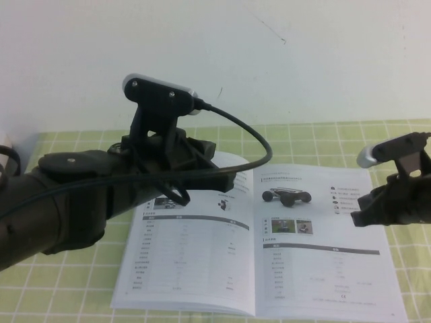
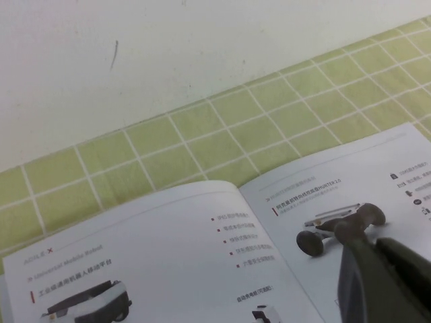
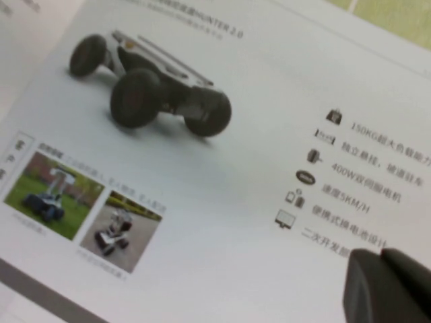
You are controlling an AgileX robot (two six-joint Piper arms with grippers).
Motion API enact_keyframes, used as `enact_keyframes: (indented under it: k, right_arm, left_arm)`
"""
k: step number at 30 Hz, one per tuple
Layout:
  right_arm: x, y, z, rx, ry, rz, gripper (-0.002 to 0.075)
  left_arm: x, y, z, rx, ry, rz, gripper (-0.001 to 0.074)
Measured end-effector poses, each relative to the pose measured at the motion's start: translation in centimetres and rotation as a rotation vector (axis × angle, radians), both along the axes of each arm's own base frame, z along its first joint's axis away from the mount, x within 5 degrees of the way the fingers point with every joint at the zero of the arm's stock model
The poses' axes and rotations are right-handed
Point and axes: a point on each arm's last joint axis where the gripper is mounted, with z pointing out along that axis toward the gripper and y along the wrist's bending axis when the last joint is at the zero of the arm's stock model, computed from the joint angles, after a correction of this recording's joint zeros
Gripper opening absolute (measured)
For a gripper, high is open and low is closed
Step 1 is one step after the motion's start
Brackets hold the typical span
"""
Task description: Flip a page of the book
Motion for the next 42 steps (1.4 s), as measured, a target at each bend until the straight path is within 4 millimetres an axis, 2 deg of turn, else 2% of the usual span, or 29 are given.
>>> enact_keyframes:
  k: [4,8,12,15,18,23,30,35,42]
  right_arm:
    - [-0.4,0.3,2.1,0.044,-0.049,0.028,-0.0002]
    - [-1.5,0.6,5.7,0.109,-0.136,0.059,-0.0002]
    - [-4.1,0.6,10.6,0.184,-0.269,0.083,-0.0002]
    - [-6.8,0.3,13.7,0.226,-0.373,0.106,-0.0002]
    - [-9.7,-0.1,16.2,0.248,-0.480,0.124,-0.0002]
    - [-14.2,-0.8,18.2,0.273,-0.608,0.150,-0.0002]
    - [-19.4,-0.9,19.5,0.321,-0.733,0.262,-0.0002]
    - [-21.3,-1.2,20.0,0.292,-0.800,0.304,-0.0003]
    - [-22.0,-1.1,20.1,0.277,-0.813,0.347,-0.0003]
  left_arm:
    - [-0.3,0.4,0.6,0.001,-0.020,0.021,-0.0004]
    - [-1.5,2.3,3.8,0.004,-0.125,0.112,-0.0004]
    - [-4.7,4.5,8.0,-0.031,-0.274,0.109,-0.0004]
    - [-7.8,5.9,9.6,-0.088,-0.347,0.063,-0.0004]
    - [-10.3,6.9,9.3,-0.125,-0.371,0.009,-0.0004]
    - [-13.6,8.2,7.4,-0.149,-0.384,-0.057,-0.0004]
    - [-16.1,11.4,4.3,-0.103,-0.391,0.093,-0.0004]
    - [-17.0,13.4,3.1,-0.082,-0.399,0.227,-0.0004]
    - [-17.1,14.0,2.5,-0.072,-0.387,0.273,-0.0004]
